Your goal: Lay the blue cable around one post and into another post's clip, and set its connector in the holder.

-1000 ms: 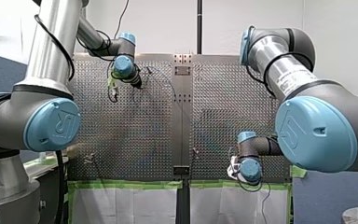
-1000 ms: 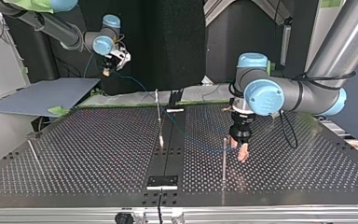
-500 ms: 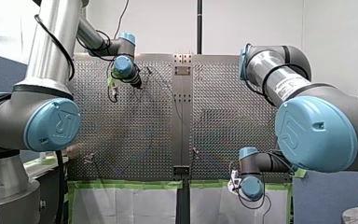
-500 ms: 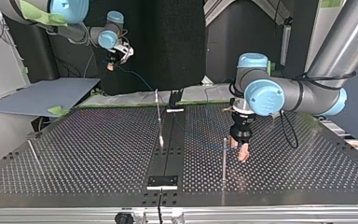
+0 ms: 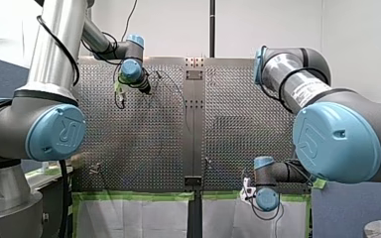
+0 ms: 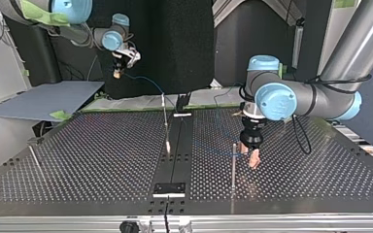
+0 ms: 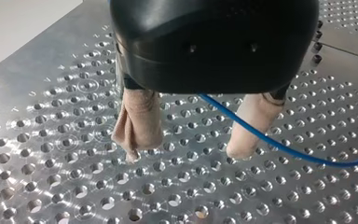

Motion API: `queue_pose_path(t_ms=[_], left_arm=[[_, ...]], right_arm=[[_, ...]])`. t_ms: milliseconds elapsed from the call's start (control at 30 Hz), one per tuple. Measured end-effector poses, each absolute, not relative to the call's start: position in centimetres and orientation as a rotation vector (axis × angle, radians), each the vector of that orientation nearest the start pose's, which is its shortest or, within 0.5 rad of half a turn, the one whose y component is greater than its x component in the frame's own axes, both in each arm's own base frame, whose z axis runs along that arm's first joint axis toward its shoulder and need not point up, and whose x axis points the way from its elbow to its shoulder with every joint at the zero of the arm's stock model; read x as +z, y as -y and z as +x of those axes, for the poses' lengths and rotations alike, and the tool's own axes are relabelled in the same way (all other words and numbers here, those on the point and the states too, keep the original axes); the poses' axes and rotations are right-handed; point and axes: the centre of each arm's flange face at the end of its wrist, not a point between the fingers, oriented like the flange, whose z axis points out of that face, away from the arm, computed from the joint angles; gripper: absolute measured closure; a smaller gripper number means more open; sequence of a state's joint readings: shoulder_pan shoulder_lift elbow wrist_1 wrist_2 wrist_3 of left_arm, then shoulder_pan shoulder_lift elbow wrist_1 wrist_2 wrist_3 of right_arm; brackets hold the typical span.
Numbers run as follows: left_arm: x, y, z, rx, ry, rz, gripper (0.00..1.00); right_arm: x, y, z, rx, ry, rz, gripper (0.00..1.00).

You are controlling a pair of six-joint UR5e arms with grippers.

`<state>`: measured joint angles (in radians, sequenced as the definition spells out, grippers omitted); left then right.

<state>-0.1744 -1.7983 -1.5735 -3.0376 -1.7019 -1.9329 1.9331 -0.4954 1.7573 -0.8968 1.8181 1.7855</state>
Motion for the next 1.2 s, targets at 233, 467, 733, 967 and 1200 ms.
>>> queue_pose_path(t_ms=[233,467,733,967,1200], left_arm=[[37.6,21.5,53.4,-0.294,-1.683,-0.263,0.00],[37.6,21.5,53.4,-0.294,-1.684,-0.264,0.00],[37.6,21.6,53.4,-0.296,-1.685,-0.266,0.00],[37.6,21.6,53.4,-0.298,-1.685,-0.268,0.00],[37.6,21.6,53.4,-0.299,-1.685,-0.269,0.00]], right_arm=[[-10.6,48.4,30.2,1.192,1.497,1.521,0.67],[-7.5,48.7,30.8,1.212,1.452,1.588,0.67],[-3.6,49.8,31.1,1.268,1.396,1.551,0.67],[-0.4,50.3,31.7,1.346,1.337,1.534,0.67],[2.6,49.8,31.9,1.436,1.271,1.500,0.67]])
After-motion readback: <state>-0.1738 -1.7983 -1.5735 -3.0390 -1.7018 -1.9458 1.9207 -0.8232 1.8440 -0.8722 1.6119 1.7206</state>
